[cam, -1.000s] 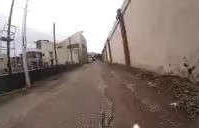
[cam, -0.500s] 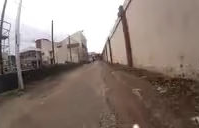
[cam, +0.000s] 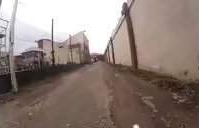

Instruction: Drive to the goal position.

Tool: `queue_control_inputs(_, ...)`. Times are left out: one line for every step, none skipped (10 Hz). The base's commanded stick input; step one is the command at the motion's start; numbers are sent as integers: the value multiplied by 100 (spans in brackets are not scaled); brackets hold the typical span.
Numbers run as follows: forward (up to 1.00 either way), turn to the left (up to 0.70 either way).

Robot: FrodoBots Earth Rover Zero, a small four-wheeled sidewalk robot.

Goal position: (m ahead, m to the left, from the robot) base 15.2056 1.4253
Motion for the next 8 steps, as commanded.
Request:
queue_control_inputs(70,0)
queue_control_inputs(70,0)
queue_control_inputs(70,0)
queue_control_inputs(70,0)
queue_control_inputs(70,0)
queue_control_inputs(70,0)
queue_control_inputs(70,0)
queue_control_inputs(70,0)
